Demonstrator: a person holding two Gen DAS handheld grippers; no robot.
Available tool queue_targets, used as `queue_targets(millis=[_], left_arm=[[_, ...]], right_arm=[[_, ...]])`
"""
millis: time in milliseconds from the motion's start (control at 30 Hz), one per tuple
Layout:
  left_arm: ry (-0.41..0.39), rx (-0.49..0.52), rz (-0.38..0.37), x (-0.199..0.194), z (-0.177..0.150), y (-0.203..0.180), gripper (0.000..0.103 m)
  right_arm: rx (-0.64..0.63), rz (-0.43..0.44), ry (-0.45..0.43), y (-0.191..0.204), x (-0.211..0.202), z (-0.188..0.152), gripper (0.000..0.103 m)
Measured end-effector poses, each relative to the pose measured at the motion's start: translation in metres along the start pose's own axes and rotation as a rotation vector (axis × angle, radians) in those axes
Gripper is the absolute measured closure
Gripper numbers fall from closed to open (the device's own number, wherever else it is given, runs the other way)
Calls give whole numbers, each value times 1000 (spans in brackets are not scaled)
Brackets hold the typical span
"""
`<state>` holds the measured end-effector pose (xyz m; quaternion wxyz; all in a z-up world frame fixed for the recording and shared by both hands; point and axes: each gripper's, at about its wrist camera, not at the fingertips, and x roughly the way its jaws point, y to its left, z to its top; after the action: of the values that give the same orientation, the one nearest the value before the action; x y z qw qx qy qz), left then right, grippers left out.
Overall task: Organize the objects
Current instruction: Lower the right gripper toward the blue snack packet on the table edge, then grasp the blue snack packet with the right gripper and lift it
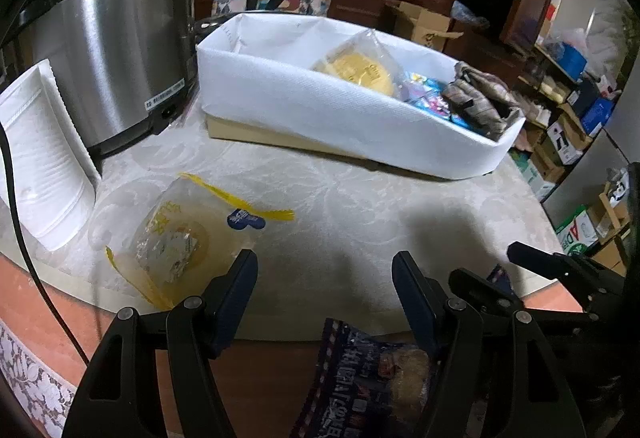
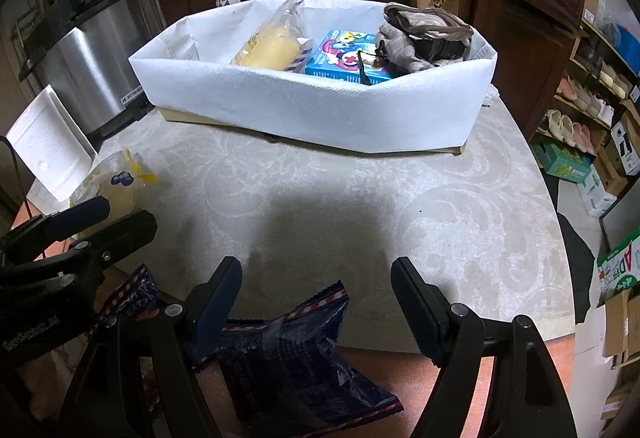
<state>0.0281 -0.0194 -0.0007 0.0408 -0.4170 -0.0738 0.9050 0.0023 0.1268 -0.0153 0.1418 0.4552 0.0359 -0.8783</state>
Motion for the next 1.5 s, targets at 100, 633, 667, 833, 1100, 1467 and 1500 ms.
queue_targets(millis=[100, 633, 667, 833, 1100, 1467, 1500], left_arm=[[-6, 16, -21, -2, -1, -3, 34], [27, 131, -154, -3, -6, -22, 34], [32, 130, -156, -2, -6, -21, 34], [36, 115, -161, -3, -6, -17, 34], [41, 104, -158, -3, -6, -14, 34], [46, 99, -156, -1, -5, -12, 34], [49, 100, -154, -1, -5, -12, 34]], right_arm=[[-9, -11, 9, 0, 2, 2, 27], [27, 86, 75, -25, -35, -27, 27], [25, 104, 76, -23, -36, -27, 27], [-65, 101, 73, 0, -38, -29, 27], [-123, 26, 93, 10, -29, -35, 46], [-151, 25, 125, 15, -23, -31, 53], [-147, 29, 128, 15, -22, -30, 53]])
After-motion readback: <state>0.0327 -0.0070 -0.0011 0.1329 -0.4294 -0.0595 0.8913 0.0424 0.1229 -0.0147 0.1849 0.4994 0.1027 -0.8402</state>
